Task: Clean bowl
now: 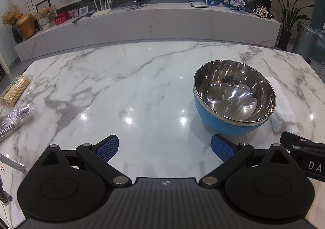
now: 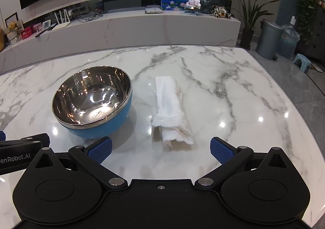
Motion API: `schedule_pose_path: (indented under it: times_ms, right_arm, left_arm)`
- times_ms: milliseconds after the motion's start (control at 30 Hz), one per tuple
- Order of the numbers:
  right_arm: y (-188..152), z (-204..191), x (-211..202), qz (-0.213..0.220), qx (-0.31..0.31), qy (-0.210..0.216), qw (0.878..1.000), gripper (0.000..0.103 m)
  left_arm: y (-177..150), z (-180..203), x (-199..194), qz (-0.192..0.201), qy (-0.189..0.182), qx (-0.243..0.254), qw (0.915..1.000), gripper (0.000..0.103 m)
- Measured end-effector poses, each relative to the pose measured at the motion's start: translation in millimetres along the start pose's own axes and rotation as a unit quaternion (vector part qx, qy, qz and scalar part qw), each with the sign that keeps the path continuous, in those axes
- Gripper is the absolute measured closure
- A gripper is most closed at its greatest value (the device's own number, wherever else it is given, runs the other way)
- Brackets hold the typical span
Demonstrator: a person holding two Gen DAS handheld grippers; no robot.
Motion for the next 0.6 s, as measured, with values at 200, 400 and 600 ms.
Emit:
schedule_pose_path:
  times_ms: [200,400,600]
  right_arm:
    - [-1,-1,1,0.001,0.001,0.001,1.0,0.0]
    - [0,-3,2,-0.005,-0.002,0.0,1.0,0.0]
    - [-1,-4,4,-0.007,-0.003,0.0,1.0,0.0]
  left_arm:
    - [5,-1,-1,-0.003,0.002,0.001,1.0,0.004]
    - [-5,2,9,0.0,0.005,0.001,1.0,0.004]
    - [-7,5,9,0.0,0.008,0.005,1.0,0.004]
Point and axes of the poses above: each gripper's, at about its wrist camera, not at the fingertips, and x roughly the way its jaws point, z to its right, y to its top, the point moved 5 cm from there along x, roughly the way its jaws point, and after that the axes turned 5 degrees about -x, right-handed, at the moved point
